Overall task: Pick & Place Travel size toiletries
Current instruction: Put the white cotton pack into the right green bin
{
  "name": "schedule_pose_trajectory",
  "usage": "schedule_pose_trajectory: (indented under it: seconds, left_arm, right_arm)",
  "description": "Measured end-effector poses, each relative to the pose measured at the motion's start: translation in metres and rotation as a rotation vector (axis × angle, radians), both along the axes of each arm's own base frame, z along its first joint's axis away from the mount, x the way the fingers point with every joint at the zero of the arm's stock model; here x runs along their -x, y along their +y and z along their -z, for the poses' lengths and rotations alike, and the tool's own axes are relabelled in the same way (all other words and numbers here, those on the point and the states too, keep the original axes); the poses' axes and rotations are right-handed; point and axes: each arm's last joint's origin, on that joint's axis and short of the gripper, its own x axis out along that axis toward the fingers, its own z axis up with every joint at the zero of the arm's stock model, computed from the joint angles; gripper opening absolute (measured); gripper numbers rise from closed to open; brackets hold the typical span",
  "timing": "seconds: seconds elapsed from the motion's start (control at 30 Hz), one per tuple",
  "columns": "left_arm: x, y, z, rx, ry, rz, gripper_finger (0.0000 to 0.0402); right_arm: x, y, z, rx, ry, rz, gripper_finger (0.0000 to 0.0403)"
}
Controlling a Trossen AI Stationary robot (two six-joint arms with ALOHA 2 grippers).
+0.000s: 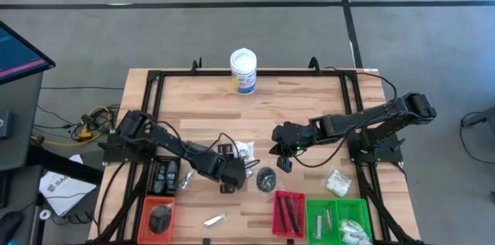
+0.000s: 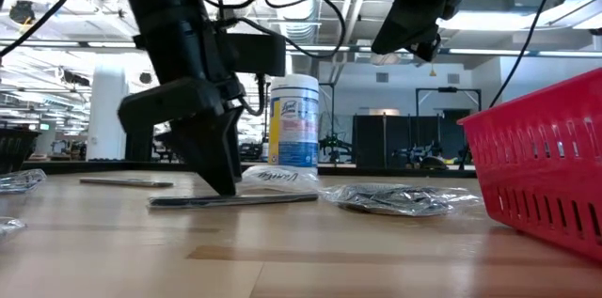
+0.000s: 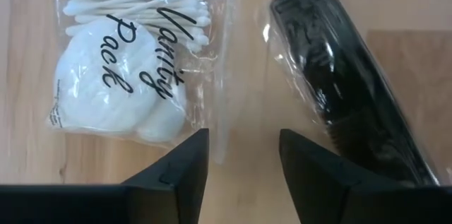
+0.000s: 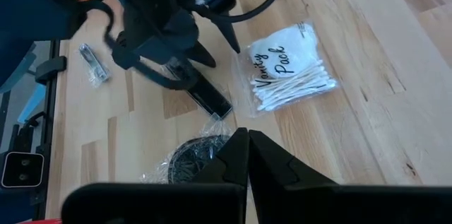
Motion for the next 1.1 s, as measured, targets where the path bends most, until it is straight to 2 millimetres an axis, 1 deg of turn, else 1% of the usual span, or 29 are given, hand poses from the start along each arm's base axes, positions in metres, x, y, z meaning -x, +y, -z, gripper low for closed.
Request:
schedule_pose_trajectory:
  seconds: [0.17,0.3,0.43,0.57,0.6,0.7,0.8,0.93,1.1]
  left_arm:
    - [-0.005,0.013,0.002,0.054,0.007,-0.016,0.0153]
    - [-0.007,0.021,0.002,0.072,0.008,-0.035,0.0130]
    - [-0.009,0.025,0.003,0.081,-0.002,-0.069,0.0086]
    - [-0.009,0.026,0.003,0.112,-0.008,-0.095,0.0020]
    - [-0.009,0.025,0.003,0.120,-0.009,-0.104,0.0011]
    - [-0.008,0.026,-0.001,0.139,-0.029,-0.137,0.0006]
    - [-0.005,0.028,-0.010,0.151,-0.045,-0.166,0.0001]
    - [-0.005,0.034,-0.039,0.201,-0.155,-0.194,0.0000]
    - [-0.002,0.046,-0.068,0.253,-0.244,-0.213,0.0000]
  right_arm:
    - [0.000,0.000,0.000,0.000,0.000,0.000,0.0001]
    - [0.000,0.002,0.000,-0.005,0.001,-0.001,0.0001]
    - [0.001,0.006,0.000,-0.005,0.005,-0.014,0.0001]
    - [0.004,0.009,0.002,0.000,0.028,-0.027,0.0001]
    - [0.004,0.010,0.002,0.004,0.035,-0.033,0.0001]
    - [0.006,0.013,0.003,0.016,0.045,-0.052,0.0001]
    - [0.007,0.016,0.003,0.033,0.045,-0.084,0.0001]
    - [0.008,0.022,0.003,0.046,0.043,-0.122,0.0001]
    - [0.010,0.027,0.003,0.049,0.042,-0.144,0.0001]
